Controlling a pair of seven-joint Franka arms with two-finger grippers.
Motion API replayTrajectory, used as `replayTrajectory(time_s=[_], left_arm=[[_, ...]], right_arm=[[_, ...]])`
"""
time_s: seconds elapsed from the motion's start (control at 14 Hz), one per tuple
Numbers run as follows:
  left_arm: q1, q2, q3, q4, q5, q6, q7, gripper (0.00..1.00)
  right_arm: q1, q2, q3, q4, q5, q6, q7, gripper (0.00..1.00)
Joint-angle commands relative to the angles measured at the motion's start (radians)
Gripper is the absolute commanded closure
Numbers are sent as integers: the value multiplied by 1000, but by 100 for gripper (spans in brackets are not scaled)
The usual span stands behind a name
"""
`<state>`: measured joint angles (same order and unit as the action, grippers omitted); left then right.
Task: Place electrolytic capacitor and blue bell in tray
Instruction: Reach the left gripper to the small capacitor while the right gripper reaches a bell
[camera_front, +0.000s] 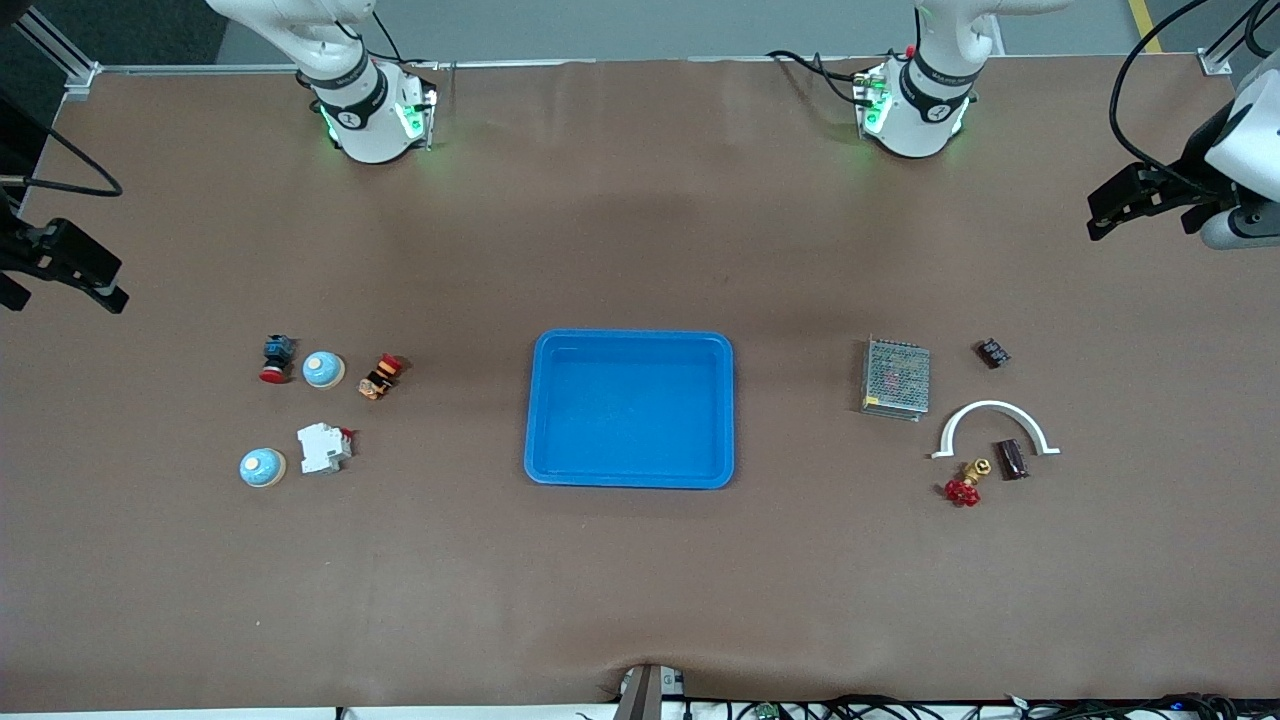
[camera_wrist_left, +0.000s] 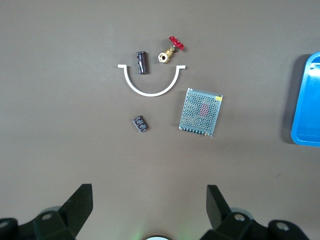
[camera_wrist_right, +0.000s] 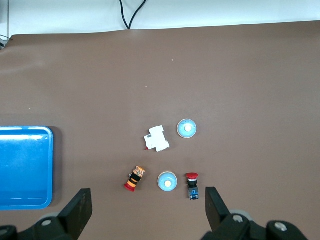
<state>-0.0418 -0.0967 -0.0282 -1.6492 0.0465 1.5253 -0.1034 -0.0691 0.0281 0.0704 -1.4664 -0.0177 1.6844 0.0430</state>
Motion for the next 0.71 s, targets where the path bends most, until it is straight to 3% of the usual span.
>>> replayTrajectory(time_s=[0.0,0.36,0.64], left_arm=[[11,8,4,29,15,-25,10,0],[42,11,7,26,15,-27,25,0],[150,15,4,-101,1,25,28,0]], right_arm=[[-14,36,11,49,1,-26,-5,0],[-5,41,11,41,7,-40,0,0],[0,41,11,40,5,-40,-2,0]])
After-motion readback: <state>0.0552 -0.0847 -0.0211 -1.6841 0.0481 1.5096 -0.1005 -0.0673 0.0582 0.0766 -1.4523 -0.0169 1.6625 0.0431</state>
